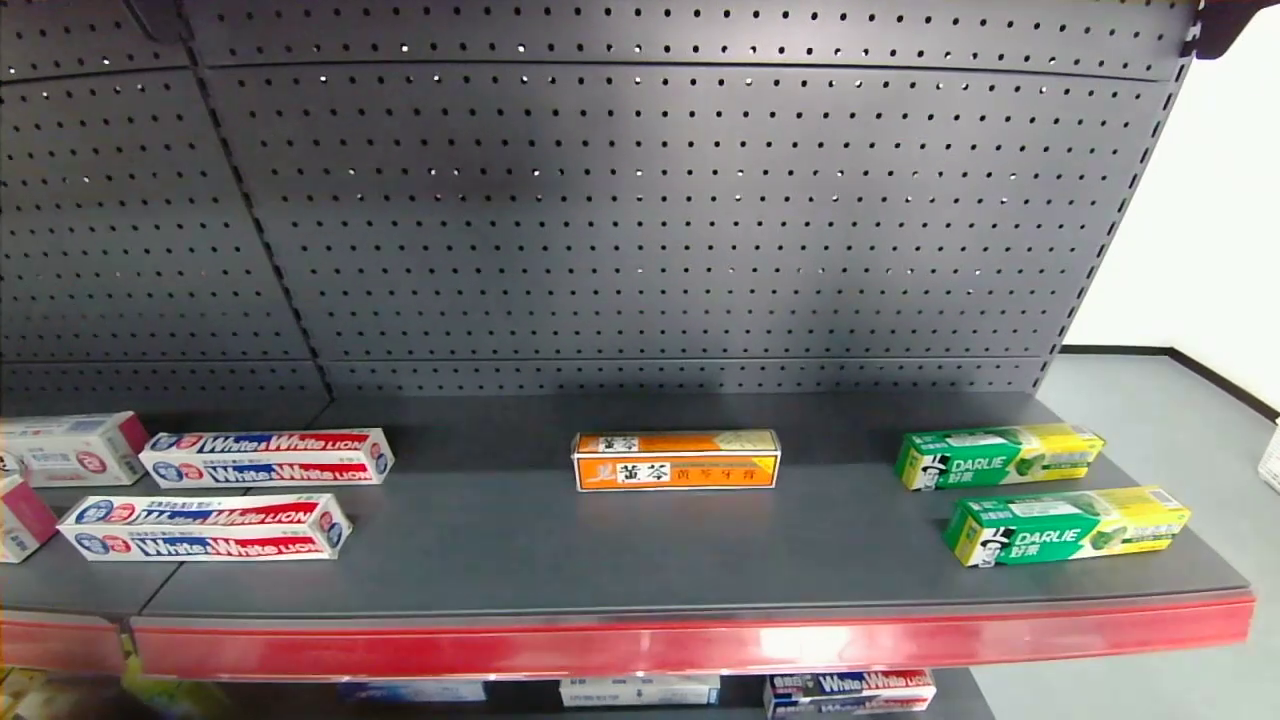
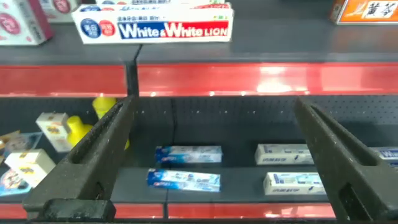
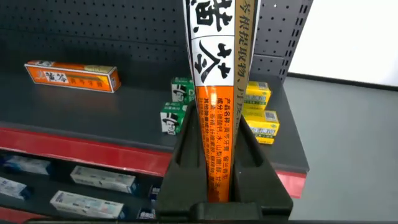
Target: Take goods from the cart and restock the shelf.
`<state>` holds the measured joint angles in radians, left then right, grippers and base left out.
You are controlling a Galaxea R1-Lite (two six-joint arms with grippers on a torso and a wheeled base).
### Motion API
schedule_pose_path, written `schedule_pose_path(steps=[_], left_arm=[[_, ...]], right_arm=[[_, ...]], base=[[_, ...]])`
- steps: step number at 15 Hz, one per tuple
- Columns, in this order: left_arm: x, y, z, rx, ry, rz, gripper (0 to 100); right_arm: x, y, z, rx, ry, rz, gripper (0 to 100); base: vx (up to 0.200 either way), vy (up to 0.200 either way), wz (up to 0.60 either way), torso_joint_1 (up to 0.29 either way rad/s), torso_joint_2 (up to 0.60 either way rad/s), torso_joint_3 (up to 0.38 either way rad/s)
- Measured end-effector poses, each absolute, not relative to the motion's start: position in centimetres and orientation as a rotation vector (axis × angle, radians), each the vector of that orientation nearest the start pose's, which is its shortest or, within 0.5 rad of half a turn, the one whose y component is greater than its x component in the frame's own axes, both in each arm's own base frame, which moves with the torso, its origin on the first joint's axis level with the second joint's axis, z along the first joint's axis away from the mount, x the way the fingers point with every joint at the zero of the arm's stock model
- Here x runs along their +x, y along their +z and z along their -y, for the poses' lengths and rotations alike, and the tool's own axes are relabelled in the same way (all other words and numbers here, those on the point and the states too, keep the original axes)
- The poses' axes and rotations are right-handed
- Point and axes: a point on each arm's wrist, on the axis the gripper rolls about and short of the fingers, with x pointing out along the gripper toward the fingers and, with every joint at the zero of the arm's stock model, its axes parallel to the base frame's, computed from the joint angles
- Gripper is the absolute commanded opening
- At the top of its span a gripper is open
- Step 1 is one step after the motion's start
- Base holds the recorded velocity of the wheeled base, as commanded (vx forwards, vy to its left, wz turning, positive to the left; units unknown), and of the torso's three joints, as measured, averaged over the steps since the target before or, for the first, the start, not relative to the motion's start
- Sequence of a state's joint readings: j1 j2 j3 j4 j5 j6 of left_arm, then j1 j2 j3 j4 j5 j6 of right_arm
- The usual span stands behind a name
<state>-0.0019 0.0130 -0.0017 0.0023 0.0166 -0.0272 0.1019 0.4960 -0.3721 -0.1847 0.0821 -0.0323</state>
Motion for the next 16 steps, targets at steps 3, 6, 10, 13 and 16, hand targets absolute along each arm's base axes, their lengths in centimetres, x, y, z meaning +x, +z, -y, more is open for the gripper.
schedule_pose_path(steps=[3, 6, 10, 13, 16], left_arm=[[-2.2, 7.6, 0.0, -0.027, 0.015, -0.011, 100], [-2.2, 7.6, 0.0, -0.027, 0.015, -0.011, 100], [-2.2, 7.6, 0.0, -0.027, 0.015, -0.011, 100], [-2.2, 7.6, 0.0, -0.017, 0.012, -0.011, 100], [-2.2, 7.6, 0.0, -0.001, 0.002, -0.011, 100]], right_arm=[[1.9, 20.8, -0.4, -0.025, 0.189, 0.084, 0], [1.3, 20.3, -0.3, -0.024, 0.195, 0.096, 0], [0.1, 19.3, -0.3, -0.025, 0.222, 0.098, 0], [-0.8, 20.2, -0.2, -0.025, 0.251, 0.159, 0], [-1.4, 20.8, -0.2, -0.036, 0.329, 0.186, 0]], base=[[0.0, 0.0, 0.0, 0.0, 0.0, 0.0], [0.0, 0.0, 0.0, 0.0, 0.0, 0.0], [0.0, 0.0, 0.0, 0.0, 0.0, 0.0], [0.0, 0.0, 0.0, 0.0, 0.0, 0.0], [0.0, 0.0, 0.0, 0.0, 0.0, 0.0]])
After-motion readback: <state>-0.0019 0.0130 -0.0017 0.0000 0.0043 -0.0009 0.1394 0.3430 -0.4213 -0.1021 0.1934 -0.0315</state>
